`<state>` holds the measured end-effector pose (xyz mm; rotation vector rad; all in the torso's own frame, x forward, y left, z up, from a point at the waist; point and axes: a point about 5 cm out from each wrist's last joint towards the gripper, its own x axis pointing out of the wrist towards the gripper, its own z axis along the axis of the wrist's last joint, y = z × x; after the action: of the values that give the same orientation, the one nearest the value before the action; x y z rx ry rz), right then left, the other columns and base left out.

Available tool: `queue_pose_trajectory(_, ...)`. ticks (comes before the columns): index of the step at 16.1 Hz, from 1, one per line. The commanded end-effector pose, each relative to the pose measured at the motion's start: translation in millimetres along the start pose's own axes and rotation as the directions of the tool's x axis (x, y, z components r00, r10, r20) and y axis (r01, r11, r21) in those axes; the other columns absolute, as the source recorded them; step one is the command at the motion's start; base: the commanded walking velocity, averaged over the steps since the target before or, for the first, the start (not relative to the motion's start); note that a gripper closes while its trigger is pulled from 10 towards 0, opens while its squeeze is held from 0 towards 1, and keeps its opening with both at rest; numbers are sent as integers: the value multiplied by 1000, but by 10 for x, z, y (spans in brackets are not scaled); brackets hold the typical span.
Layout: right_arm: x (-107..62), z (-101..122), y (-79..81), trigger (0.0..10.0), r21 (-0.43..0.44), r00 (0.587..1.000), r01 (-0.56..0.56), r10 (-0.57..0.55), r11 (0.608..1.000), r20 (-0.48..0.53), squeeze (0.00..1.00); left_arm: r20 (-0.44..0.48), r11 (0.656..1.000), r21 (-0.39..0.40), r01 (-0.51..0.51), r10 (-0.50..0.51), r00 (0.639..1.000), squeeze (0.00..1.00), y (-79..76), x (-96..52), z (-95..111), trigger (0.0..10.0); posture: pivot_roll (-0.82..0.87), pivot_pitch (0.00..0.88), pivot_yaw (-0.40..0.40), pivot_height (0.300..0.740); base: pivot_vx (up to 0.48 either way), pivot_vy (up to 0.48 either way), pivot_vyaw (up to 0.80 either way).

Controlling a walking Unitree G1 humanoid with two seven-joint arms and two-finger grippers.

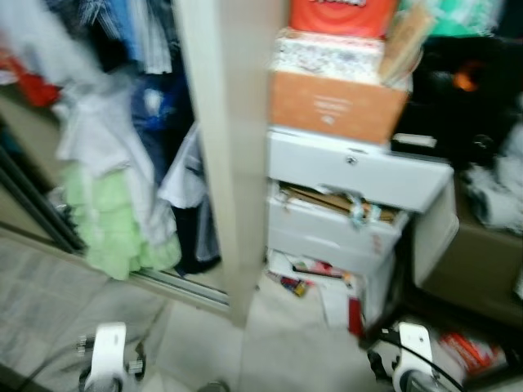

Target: Clean up the room

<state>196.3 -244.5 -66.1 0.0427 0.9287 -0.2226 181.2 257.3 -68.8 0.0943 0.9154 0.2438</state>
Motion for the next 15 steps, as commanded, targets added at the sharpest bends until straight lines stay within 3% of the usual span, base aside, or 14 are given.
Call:
queue_pose_trajectory(1, -1, -33, 10, 10000, -18, 1000, 2, -2, 1000, -13, 0, 5, 1000, 22, -7, 7, 1000, 0, 29, 13, 63, 10000, 19, 81, -12, 740, 0, 0, 788)
queue_pose_trajectory(12, -1, -49, 20, 10000, -81, 1000, 6, -7, 997, -11, 0, 13, 997, 70, 24, -25, 1000, 0, 85, -10, -5, 10000, 14, 91, -9, 740, 0, 0, 645)
queue_pose_trajectory(15, 0, -43, 37, 10000, -100, 1000, -2, 1, 995, -10, 0, 11, 997, 68, 34, -35, 999, 0, 84, -9, -4, 10000, 17, 93, -7, 740, 0, 0, 133)
